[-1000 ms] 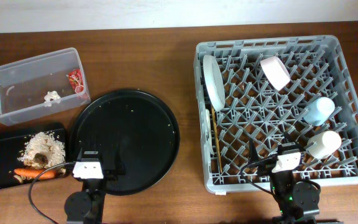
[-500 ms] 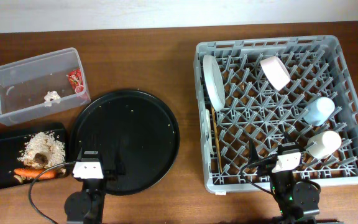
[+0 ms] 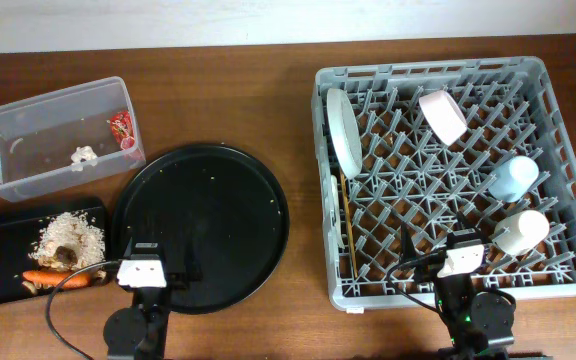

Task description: Sort waste into correct bins and load items into the dishwasher rack

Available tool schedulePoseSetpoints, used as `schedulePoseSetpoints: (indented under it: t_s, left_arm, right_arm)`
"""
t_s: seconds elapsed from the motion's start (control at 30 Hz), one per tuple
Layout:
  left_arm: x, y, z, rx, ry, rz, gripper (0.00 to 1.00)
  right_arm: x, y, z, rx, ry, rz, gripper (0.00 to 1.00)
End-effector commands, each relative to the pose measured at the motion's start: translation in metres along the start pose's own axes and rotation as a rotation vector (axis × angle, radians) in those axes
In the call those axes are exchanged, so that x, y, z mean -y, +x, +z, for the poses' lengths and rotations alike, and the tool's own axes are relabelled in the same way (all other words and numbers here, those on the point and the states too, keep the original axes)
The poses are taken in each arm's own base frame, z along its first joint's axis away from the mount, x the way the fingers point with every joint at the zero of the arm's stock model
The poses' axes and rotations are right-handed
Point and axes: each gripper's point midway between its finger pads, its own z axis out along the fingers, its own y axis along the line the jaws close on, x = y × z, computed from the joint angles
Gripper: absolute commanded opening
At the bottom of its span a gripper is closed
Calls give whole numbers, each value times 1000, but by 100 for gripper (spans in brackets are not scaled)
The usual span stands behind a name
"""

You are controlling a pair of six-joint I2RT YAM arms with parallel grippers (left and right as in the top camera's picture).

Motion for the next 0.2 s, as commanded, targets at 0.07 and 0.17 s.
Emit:
schedulePoseSetpoints:
  t_s: [0.07, 0.17]
  left_arm:
    - [4, 2, 0, 1, 19, 19, 99]
    - [4, 2, 0, 1, 19, 19, 99]
  right_arm:
    - [-4, 1, 0, 3, -19, -7, 99]
    - [-4, 1, 0, 3, -19, -7, 99]
